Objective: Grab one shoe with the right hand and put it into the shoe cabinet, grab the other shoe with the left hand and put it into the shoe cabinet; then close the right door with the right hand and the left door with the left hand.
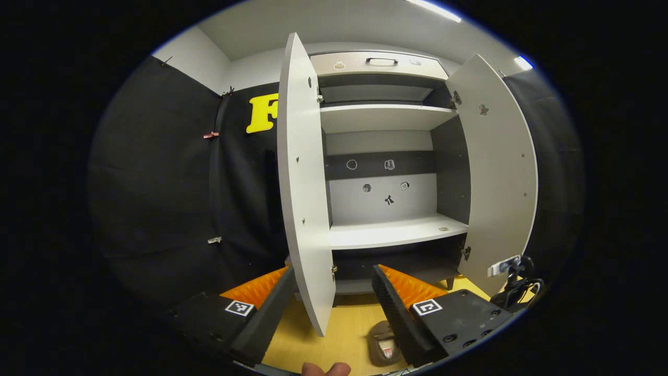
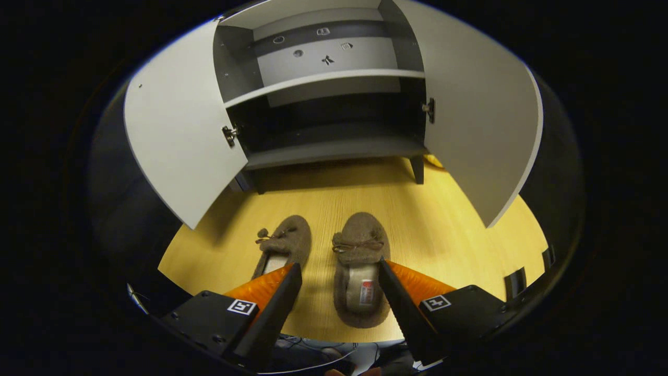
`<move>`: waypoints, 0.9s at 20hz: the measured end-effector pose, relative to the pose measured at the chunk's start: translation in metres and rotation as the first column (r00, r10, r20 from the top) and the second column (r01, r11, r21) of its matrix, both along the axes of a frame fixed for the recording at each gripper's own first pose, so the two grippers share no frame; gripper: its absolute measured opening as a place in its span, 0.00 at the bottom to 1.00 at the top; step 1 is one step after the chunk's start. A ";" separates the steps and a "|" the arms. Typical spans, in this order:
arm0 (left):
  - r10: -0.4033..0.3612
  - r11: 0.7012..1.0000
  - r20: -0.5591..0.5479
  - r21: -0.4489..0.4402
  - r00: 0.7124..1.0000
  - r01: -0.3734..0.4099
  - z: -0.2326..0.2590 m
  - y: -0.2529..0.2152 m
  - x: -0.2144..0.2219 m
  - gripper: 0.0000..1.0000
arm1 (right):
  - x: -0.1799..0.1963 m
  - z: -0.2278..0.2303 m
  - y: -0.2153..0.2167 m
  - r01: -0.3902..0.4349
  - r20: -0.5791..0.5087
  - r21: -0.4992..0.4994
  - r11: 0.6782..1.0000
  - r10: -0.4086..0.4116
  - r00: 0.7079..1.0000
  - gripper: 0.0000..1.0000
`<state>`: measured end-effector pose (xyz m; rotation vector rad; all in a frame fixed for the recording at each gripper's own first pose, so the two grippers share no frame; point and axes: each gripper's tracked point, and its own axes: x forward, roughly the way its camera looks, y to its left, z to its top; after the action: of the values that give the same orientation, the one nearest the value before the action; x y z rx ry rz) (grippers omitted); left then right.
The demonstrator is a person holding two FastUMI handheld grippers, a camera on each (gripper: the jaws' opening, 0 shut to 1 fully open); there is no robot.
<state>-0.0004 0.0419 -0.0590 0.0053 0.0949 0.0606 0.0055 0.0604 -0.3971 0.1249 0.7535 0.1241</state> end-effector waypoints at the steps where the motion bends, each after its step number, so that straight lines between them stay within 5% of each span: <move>1: 0.007 1.000 -0.003 0.002 1.000 -0.007 -0.003 0.003 0.002 0.94 | 0.003 -0.013 0.004 0.003 -0.019 0.012 1.000 -0.002 1.000 0.99; 10: 0.056 0.998 -0.057 0.002 0.997 -0.056 -0.028 0.027 0.009 0.94 | 0.060 -0.080 0.020 0.066 -0.059 -0.010 0.998 -0.066 0.996 0.84; 12: 0.061 0.998 -0.070 -0.003 0.996 -0.062 -0.032 0.030 0.009 0.94 | 0.074 -0.084 0.007 0.131 -0.028 -0.054 0.990 -0.132 0.991 0.69; 15: 0.071 0.997 -0.077 -0.016 0.994 -0.073 -0.036 0.036 0.008 0.94 | 0.078 -0.085 0.007 0.145 -0.021 -0.038 0.989 -0.146 0.989 0.34; 16: 0.073 0.997 -0.078 -0.015 0.994 -0.075 -0.037 0.037 0.008 0.94 | 0.080 -0.086 0.008 0.149 -0.024 -0.030 0.988 -0.150 0.988 0.34; 17: 0.074 0.997 -0.081 -0.011 0.994 -0.075 -0.038 0.038 0.008 0.94 | 0.080 -0.085 0.008 0.136 -0.020 -0.026 0.990 -0.136 0.990 0.09; 18: 0.077 0.997 -0.082 -0.008 0.994 -0.078 -0.039 0.040 0.009 0.94 | 0.079 -0.084 0.008 0.125 -0.016 -0.023 0.992 -0.125 0.992 0.09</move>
<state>0.0089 0.0819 -0.0982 -0.0074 0.1777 0.1373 0.0847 0.0686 -0.4812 0.1522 0.7623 -0.0045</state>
